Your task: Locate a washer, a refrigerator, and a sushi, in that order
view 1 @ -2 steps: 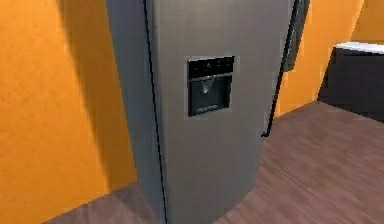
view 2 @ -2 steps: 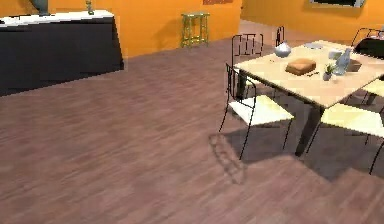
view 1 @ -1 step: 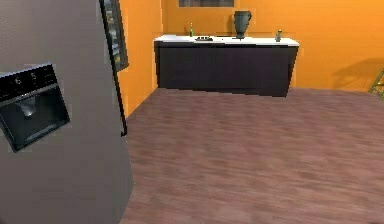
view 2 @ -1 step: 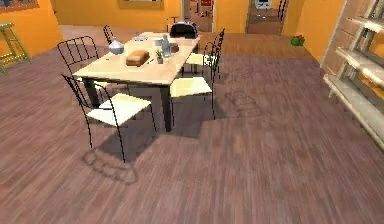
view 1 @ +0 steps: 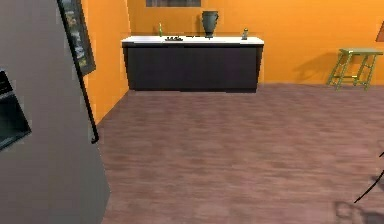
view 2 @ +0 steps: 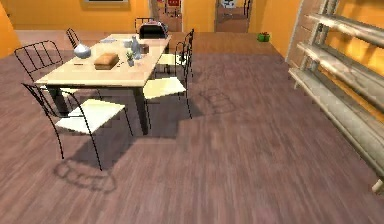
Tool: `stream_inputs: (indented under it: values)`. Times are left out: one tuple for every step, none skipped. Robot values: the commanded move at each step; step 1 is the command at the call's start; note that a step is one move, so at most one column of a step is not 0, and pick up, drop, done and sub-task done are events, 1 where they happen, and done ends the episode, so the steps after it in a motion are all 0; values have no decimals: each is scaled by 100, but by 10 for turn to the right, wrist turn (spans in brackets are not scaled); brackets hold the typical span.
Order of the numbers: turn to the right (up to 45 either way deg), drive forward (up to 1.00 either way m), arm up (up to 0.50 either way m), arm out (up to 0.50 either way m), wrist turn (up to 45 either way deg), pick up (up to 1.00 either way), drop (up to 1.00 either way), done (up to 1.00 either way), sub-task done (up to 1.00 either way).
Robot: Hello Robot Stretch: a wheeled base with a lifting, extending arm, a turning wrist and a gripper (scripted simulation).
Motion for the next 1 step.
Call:
stream_inputs:
  values:
    - [30,0,0,0,0,0,0,0,0]
